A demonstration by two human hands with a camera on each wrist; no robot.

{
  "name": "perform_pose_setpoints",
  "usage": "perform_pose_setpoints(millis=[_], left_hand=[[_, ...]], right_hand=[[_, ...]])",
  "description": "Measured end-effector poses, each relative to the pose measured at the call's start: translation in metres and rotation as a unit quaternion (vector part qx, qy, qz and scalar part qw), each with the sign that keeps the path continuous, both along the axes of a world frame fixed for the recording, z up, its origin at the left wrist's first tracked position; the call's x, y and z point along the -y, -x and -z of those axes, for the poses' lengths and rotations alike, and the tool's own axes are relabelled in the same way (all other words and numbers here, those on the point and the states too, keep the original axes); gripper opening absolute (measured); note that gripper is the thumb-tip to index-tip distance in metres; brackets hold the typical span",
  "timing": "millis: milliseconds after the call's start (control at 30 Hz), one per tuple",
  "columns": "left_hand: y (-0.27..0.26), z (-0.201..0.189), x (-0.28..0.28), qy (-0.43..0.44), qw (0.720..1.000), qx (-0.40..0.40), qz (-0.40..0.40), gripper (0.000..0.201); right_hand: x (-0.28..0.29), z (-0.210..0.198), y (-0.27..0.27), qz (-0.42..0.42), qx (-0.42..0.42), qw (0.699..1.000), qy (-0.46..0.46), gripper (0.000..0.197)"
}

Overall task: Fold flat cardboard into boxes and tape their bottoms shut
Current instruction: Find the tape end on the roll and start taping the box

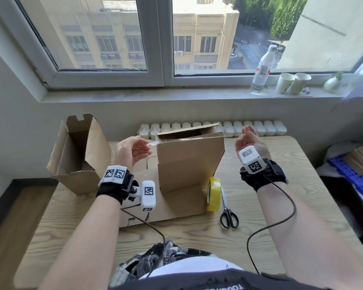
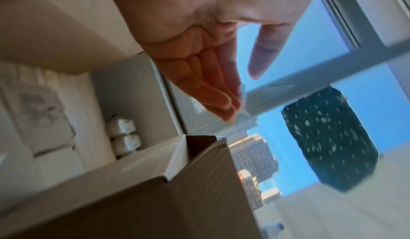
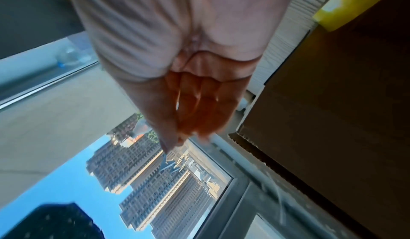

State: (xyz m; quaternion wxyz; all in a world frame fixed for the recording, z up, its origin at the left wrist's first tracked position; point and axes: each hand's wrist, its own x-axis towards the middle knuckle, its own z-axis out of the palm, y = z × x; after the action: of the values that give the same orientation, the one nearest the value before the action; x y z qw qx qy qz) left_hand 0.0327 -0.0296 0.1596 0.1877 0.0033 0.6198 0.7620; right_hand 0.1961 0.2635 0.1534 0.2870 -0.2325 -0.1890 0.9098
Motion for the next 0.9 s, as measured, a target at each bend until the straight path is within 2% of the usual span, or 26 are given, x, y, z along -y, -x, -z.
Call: perform_pose_setpoints(millis=[67, 100, 200, 267, 300, 367, 467, 533, 600, 700, 733, 800, 900], left_hand=[[0.0, 0.002, -0.002, 0.09, 0.991, -0.096, -0.021, 0.032], [-0.002, 0.003, -0.003, 0.142, 0.978, -0.147, -0.041, 0.033], [-0.005, 0.006, -0.008, 0.289, 0.911, -0.274, -0.105, 0.025], [-0.006, 0.007, -0.011, 0.33, 0.881, -0.316, -0.126, 0.017], [-0.007, 0.008, -0.012, 0.333, 0.874, -0.327, -0.133, 0.013], [-0.01, 0.008, -0.014, 0.322, 0.868, -0.35, -0.147, 0.009], [-0.016, 0.008, -0.017, 0.302, 0.856, -0.391, -0.156, 0.005], [-0.018, 0.01, -0.021, 0.28, 0.852, -0.411, -0.16, 0.005], [-0.02, 0.013, -0.027, 0.242, 0.854, -0.43, -0.162, 0.01], [-0.021, 0.019, -0.04, 0.183, 0.859, -0.453, -0.153, 0.016], [-0.021, 0.021, -0.044, 0.176, 0.86, -0.458, -0.142, 0.016], [-0.024, 0.024, -0.052, 0.185, 0.865, -0.454, -0.11, 0.025], [-0.027, 0.029, -0.063, 0.235, 0.87, -0.428, -0.077, 0.062]], right_hand=[[-0.001, -0.004, -0.001, -0.011, 0.031, 0.999, -0.043, 0.018], [-0.001, -0.006, -0.001, -0.013, 0.056, 0.996, -0.071, 0.018], [-0.001, -0.006, 0.007, -0.002, 0.157, 0.968, -0.195, 0.027], [-0.002, -0.006, 0.015, 0.019, 0.256, 0.905, -0.339, 0.015], [-0.003, -0.004, 0.018, 0.03, 0.3, 0.858, -0.415, 0.014], [-0.006, 0.001, 0.021, 0.05, 0.35, 0.767, -0.535, 0.023], [-0.008, 0.002, 0.024, 0.088, 0.374, 0.66, -0.646, 0.027], [-0.007, 0.0, 0.026, 0.112, 0.383, 0.617, -0.678, 0.031], [-0.006, 0.0, 0.028, 0.139, 0.395, 0.618, -0.666, 0.038], [-0.008, 0.0, 0.03, 0.155, 0.424, 0.646, -0.615, 0.043], [-0.009, -0.001, 0.031, 0.153, 0.429, 0.641, -0.618, 0.042], [-0.009, -0.003, 0.031, 0.153, 0.427, 0.604, -0.655, 0.038], [-0.008, -0.006, 0.033, 0.164, 0.429, 0.554, -0.694, 0.04]])
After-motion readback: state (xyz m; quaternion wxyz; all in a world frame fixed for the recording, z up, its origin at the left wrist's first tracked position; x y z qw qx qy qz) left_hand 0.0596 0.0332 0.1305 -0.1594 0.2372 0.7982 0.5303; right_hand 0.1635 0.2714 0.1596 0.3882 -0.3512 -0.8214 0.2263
